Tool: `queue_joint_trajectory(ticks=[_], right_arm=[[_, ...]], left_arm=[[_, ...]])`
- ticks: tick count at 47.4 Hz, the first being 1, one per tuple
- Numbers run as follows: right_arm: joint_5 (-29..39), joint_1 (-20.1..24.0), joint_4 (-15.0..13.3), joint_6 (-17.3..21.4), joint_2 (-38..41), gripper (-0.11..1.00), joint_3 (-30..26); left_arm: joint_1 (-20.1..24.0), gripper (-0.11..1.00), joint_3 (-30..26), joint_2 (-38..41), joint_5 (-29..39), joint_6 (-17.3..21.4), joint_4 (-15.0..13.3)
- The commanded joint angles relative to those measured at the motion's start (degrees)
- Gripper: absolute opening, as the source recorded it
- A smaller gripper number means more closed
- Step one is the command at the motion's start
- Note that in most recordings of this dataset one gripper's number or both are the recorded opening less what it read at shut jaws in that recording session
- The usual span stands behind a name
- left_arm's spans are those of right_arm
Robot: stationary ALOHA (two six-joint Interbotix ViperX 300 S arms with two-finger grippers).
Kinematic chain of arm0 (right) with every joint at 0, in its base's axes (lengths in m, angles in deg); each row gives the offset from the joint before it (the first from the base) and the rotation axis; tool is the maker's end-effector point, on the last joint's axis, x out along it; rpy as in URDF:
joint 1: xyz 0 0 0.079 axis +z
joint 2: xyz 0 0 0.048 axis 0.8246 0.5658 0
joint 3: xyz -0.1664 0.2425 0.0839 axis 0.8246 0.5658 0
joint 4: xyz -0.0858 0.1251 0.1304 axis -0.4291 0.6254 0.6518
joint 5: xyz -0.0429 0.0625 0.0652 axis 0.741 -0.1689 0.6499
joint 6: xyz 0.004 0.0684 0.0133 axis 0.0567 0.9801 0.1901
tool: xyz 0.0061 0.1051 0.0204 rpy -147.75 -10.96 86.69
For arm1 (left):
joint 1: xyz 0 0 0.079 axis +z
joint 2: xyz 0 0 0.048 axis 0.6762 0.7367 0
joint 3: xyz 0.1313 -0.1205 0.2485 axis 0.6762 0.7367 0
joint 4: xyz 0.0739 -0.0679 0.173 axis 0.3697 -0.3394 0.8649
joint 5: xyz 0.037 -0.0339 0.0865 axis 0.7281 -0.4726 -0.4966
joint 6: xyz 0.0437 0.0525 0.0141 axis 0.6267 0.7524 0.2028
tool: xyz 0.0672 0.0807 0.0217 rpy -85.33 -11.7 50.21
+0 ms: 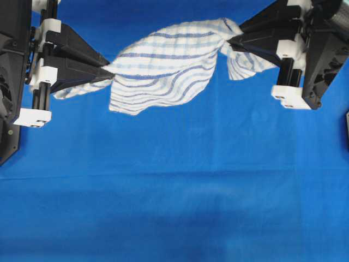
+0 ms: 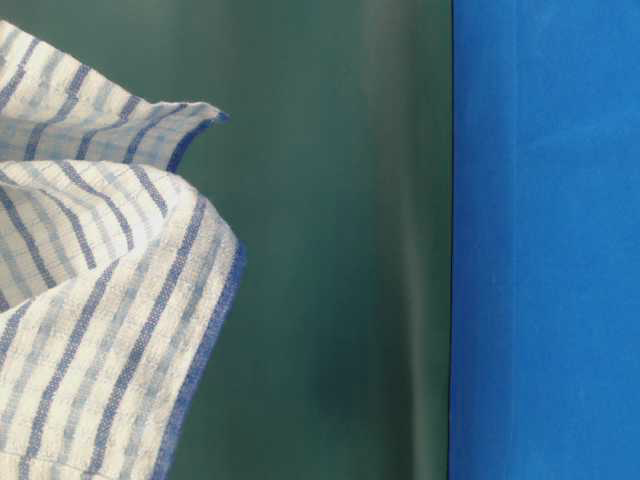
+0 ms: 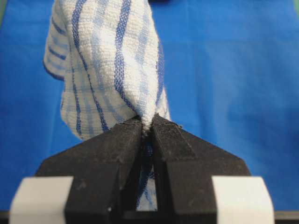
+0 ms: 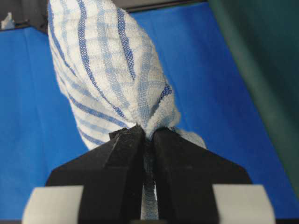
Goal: Lift the towel with both arms.
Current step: 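Open both grippers and release the towel onto the table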
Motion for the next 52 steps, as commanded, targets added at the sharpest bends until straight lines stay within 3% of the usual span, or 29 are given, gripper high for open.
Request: queue_joint_trajectory(ticks=[1,9,11,16,21,24,28,39,52], right_arm=[[-0.26,0.0,-0.09,-0.79,-0.88,0.07,-1.32],[-1.58,0.09,0.09,-1.76,-0.97,0.07,-1.32],[-1.76,0.09,0.09,-1.85,-0.97,0.07,-1.32],[-1.76,0.09,-0.09,-1.76,-0.97,0.09,-1.32],[-1.49,0.09,-0.44,-1.76,-0.88,0.38,-1.14],[-1.23,0.09,-0.79,-1.67,-0.97,0.56,-0.97],[-0.79,0.0,-1.49,-1.32,-0.88,0.69,-0.88],[-1.05,0.0,-1.85,-0.88,-0.7,0.65,-0.35],[-4.48,0.0,-1.85,-0.44,-0.35,0.65,5.01]], left_arm=[[0.09,0.03,-1.41,-0.53,-0.7,0.09,0.09],[0.09,0.07,-1.23,-1.14,-0.88,0.09,0.09],[0.09,0.15,-1.14,-1.41,-1.05,0.09,0.09],[0.09,0.46,-0.53,-2.37,-2.64,0.09,0.09],[0.09,0.78,0.0,-3.52,-3.43,0.09,0.0],[0.09,0.89,0.53,-4.13,-3.6,0.09,0.0],[0.09,0.89,1.49,-4.75,-3.96,0.09,-0.09],[0.09,0.89,3.69,-3.96,-5.71,0.09,-0.18],[0.09,0.89,9.84,-2.55,-12.57,1.14,-0.09]])
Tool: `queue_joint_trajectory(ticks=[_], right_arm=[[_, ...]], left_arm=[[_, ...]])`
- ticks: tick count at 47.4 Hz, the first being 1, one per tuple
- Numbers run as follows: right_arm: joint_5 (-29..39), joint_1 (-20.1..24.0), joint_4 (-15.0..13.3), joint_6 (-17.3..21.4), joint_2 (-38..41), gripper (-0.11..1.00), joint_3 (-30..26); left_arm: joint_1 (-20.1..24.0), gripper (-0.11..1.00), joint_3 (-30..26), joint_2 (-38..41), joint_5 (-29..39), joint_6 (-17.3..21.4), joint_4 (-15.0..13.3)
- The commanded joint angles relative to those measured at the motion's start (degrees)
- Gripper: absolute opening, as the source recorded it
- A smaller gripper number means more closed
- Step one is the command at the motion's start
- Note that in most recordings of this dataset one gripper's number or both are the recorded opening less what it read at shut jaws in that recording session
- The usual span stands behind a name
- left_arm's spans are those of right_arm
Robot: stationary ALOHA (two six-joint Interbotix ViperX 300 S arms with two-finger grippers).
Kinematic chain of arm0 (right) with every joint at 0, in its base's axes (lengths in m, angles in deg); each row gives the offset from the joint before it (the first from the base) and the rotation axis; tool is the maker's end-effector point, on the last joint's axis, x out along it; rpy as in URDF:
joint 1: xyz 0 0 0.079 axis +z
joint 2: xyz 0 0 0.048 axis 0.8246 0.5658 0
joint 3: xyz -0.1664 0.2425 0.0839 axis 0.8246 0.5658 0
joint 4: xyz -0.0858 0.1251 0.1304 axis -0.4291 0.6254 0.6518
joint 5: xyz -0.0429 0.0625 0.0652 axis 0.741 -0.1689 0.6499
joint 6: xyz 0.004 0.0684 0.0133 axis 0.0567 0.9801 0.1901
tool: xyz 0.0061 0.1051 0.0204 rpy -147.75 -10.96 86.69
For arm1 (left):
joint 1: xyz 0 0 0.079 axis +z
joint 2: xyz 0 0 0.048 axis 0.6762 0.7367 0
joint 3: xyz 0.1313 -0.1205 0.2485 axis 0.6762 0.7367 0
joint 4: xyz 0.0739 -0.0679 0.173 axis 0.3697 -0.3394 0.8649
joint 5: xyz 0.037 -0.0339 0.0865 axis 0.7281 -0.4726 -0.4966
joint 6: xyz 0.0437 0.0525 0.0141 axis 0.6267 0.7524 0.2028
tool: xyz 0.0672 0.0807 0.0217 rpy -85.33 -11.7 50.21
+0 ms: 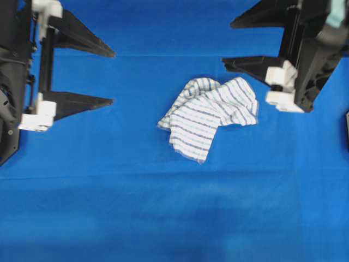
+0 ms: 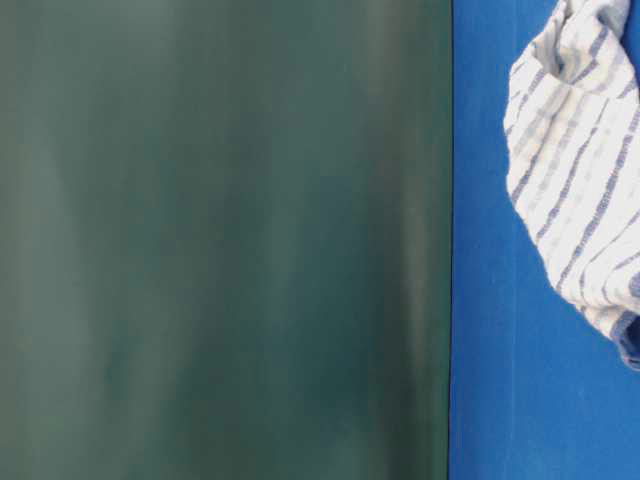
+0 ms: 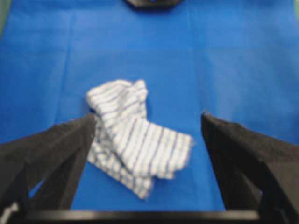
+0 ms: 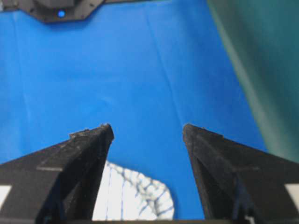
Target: Lift the towel with both arms.
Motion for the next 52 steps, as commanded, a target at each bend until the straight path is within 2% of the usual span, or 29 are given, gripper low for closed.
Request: queue_joint_trajectory(ticks=[1,14,32,52], right_arm=[[-2.46,0.0,-0.35,0.35,-0.26,0.65,1.23],[-10.37,0.0,-0.35,2.29,-0.35,0.65,8.53],[-22.59,-0.35,-0.35,6.24,-0.44,0.65,19.51],[-36.12,-3.69,-0.18,9.84,0.88,0.65,30.32]], left_arm=[[0.09,0.89,1.32,0.09,-3.34,0.53,0.0],[0.09,0.89,8.79,0.26,-13.8,2.37,0.0],[0.09,0.88,17.58,2.11,-25.58,2.37,-0.09],[0.09,0.88,24.87,6.59,-36.12,2.02,-0.35]])
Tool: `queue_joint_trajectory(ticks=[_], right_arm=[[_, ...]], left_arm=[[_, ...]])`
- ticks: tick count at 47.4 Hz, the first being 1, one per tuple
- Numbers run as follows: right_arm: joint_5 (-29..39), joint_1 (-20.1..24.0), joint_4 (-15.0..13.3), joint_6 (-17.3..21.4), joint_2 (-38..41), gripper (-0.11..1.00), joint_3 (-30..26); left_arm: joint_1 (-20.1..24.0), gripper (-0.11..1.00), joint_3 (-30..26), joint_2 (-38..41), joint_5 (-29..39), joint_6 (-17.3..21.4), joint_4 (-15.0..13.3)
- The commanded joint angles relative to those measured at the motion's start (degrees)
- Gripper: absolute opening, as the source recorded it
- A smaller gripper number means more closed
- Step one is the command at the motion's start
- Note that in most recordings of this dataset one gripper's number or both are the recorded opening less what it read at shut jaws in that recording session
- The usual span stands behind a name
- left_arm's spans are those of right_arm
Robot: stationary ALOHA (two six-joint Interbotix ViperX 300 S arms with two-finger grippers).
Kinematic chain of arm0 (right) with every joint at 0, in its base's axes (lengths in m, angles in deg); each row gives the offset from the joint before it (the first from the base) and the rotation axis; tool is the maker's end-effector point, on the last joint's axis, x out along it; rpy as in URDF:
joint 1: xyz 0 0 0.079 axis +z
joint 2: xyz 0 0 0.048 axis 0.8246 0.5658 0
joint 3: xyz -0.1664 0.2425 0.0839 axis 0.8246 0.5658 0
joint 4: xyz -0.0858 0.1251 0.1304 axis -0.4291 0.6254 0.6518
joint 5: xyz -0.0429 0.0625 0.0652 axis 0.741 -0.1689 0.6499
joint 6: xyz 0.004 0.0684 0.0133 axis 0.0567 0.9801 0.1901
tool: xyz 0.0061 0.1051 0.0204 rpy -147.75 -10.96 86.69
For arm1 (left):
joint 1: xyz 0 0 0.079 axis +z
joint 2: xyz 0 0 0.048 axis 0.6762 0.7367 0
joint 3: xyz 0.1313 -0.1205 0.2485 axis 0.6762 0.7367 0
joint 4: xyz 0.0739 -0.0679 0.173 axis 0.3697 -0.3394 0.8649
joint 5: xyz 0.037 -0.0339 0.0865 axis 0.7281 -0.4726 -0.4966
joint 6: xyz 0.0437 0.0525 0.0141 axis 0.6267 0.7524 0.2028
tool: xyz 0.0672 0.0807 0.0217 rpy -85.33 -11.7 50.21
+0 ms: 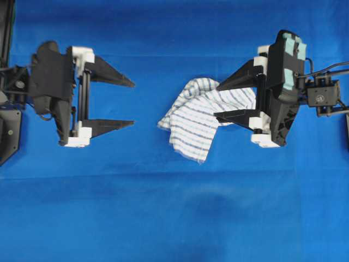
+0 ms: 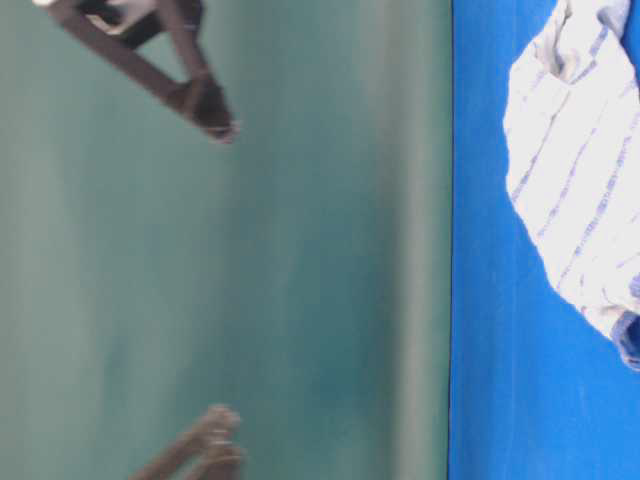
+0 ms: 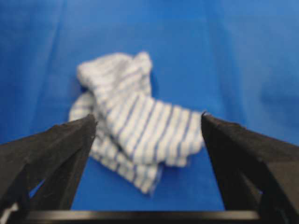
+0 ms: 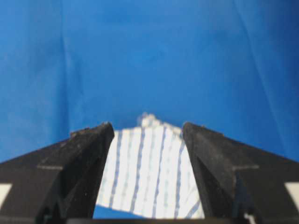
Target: Lift the towel with both arms.
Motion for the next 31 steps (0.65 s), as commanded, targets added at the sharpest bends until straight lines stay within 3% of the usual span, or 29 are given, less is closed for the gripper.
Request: queue_joint_trajectory(ticks=[1,13,31], right_arm=[[-3.08,-0.79,-0.09,0.26,0.35,0.65,0.88],[-12.39,-1.32,0.97,0.35,6.33,0.65,4.57],[-13.27,-1.32,1.85,0.35,15.91,0.65,4.92]], left_arm=[[0.09,0.88,0.53,1.49,-3.52,-0.09,-0.18],[0.09,0.88,3.25,9.32,-11.87,-0.7,-0.35],[0.09,0.88,1.67,21.88,-13.45,-2.02,-0.44]])
